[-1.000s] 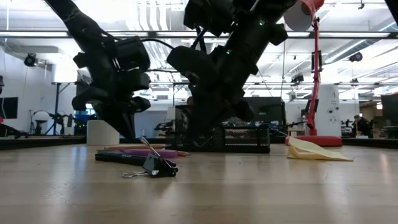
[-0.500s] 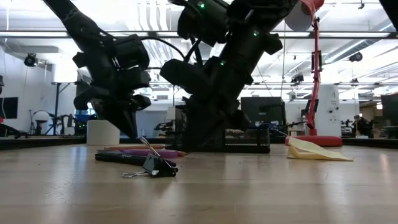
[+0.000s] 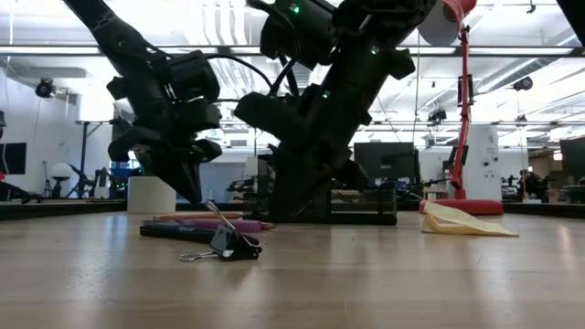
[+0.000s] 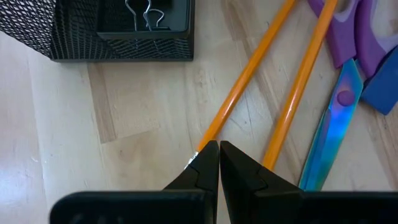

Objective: Pick and place office supplies into organizer
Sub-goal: Put the top orange pencil into the desk organizer

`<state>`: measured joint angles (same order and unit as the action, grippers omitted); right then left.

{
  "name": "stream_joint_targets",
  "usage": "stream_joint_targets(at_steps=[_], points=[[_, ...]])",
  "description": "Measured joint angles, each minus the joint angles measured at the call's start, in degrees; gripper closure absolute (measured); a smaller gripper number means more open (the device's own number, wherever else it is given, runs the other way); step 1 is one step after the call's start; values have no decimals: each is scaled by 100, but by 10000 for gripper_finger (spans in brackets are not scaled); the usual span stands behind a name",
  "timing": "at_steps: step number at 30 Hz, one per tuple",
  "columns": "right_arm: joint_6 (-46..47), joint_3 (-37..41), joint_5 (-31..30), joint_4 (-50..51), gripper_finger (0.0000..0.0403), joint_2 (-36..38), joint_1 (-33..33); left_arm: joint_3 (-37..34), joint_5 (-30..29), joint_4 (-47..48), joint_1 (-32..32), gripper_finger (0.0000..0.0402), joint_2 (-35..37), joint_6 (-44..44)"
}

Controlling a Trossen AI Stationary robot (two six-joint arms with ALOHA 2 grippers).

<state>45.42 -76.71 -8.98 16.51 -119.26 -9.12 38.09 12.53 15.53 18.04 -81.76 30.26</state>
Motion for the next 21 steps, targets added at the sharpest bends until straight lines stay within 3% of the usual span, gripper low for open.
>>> stream_joint_targets(at_steps=[9,13,21], points=[[89,3,-26,106,394,-41,-5,-3,-398,120,2,402,60,-6],[62,-136,-517,621,390,154,-73,-7,-391,290,0,401,299,-11],[46,-166,-576,445,343,160,-151,-42,-297,249,7,402,481,-15]])
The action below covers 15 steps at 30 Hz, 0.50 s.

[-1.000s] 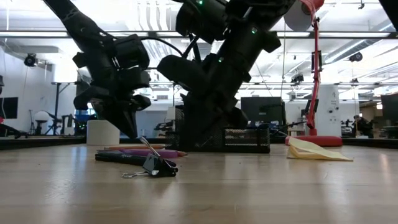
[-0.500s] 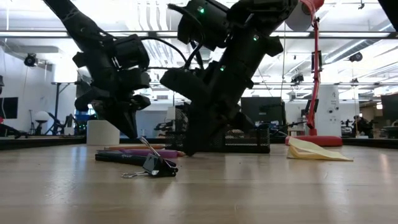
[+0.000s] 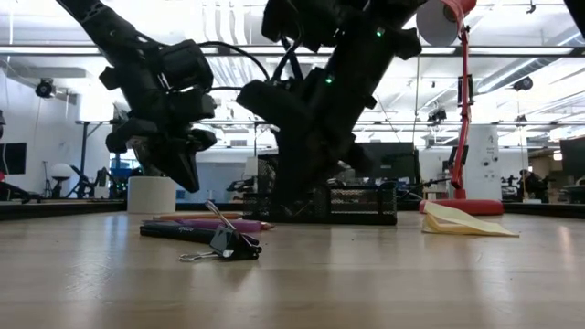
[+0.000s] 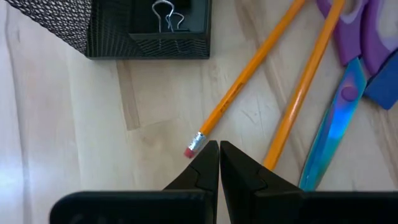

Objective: Pick and place office supplies into organizer
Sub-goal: Put the top orange pencil into the desk organizer

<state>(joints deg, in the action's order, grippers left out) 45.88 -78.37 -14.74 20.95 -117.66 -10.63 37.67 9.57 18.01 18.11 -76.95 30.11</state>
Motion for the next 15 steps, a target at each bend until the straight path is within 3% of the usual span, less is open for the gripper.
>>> stream_joint_targets(at_steps=[7,15], points=[[31,-15,36,-100,303,-134,2,-46,21,-91,4,402,0,2],[-29,-42,129,-156,289,-236,4,-49,22,-130,31,402,0,-1]])
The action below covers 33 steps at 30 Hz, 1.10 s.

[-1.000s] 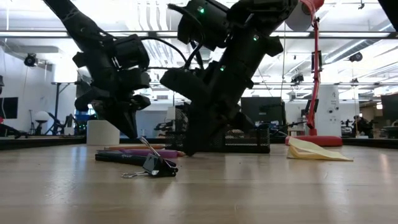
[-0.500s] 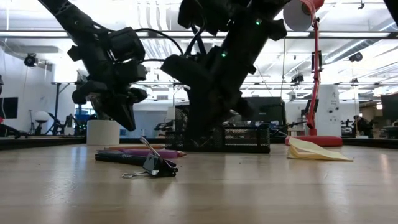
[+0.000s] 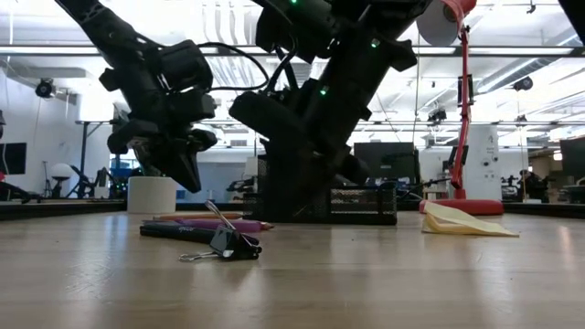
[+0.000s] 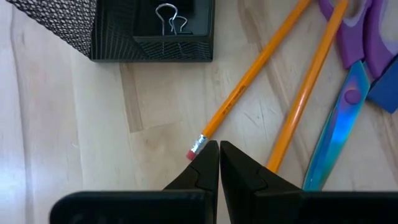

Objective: Pick and place office supplies into organizer
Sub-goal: Put the top orange pencil into the desk organizer

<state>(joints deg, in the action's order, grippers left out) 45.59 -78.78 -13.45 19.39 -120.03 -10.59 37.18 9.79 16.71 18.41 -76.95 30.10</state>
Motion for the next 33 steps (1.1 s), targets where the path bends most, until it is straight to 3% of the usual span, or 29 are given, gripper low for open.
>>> stream_joint_targets(at_steps=[14,26,33], points=[[-510,-61,-114,-126,306,-214,9,-5,1,-78,52,402,0,-125],[-920,-20,-330,-19,388,-223,9,-3,-1,-74,72,402,2,-132],[-915,20,-345,-63,393,-258,7,9,-5,38,72,402,15,-142]])
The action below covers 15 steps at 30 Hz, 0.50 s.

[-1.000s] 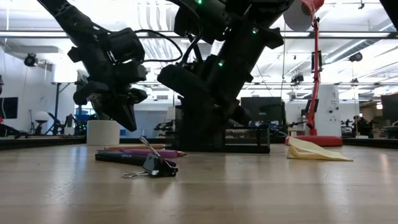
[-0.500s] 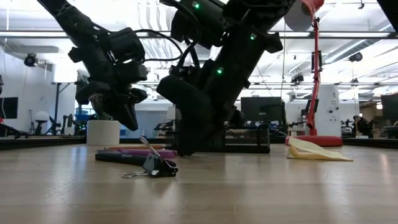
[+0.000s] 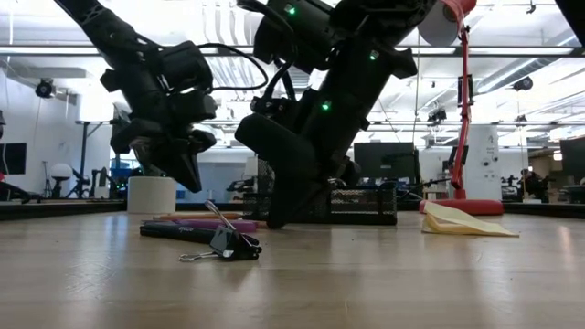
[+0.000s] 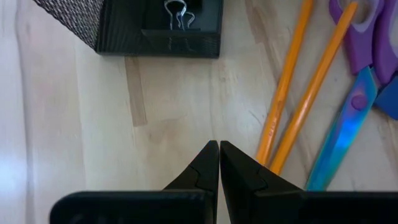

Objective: Pick and place office supplies into organizer
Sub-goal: Put the top orange pencil into the desk organizer

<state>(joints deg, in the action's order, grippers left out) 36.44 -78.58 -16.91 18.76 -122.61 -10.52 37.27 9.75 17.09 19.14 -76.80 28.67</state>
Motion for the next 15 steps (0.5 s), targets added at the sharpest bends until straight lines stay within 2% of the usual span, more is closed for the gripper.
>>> stream_joint_targets(at_steps=[8,15], points=[[126,90,-24,-104,394,-3,15,-14,15,561,0,402,22,14],[249,146,-120,-166,394,-4,21,-14,287,438,0,402,-23,17]])
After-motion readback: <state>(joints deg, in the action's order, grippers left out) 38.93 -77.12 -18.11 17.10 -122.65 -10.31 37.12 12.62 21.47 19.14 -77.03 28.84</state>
